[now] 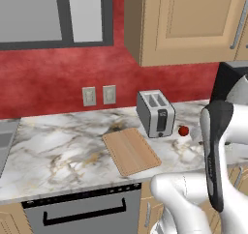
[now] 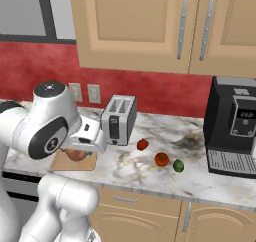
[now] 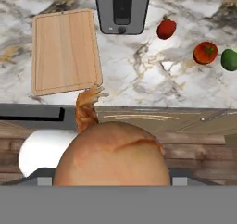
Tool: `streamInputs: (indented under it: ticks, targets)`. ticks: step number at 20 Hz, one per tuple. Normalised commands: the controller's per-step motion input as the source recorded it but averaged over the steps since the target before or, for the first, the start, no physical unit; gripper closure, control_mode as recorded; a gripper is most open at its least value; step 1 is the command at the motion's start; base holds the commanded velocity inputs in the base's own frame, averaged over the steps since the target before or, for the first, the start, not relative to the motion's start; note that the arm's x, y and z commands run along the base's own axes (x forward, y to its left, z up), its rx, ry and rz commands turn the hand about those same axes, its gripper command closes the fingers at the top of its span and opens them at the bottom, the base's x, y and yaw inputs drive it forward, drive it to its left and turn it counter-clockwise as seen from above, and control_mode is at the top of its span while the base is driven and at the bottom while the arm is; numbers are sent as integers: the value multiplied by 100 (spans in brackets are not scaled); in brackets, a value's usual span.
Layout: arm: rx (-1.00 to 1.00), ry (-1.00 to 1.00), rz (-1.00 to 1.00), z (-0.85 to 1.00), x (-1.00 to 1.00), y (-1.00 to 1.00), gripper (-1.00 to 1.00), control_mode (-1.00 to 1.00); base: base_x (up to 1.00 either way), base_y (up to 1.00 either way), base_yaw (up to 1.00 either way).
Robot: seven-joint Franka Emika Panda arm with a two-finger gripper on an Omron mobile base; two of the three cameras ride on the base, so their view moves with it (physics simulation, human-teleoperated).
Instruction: Place the avocado, onion, tomato, and bell pepper on the cutting board.
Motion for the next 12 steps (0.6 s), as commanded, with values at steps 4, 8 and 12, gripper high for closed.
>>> streamInputs:
  ticks: [4,8,12]
  targets:
    - [-16,-38,2,42,-3,94,100,-100,0,0,0]
    - [-14,-30,1,31,3,75,100,-100,0,0,0]
    - [-4,-6,0,17,22,44,100,-100,0,0,0]
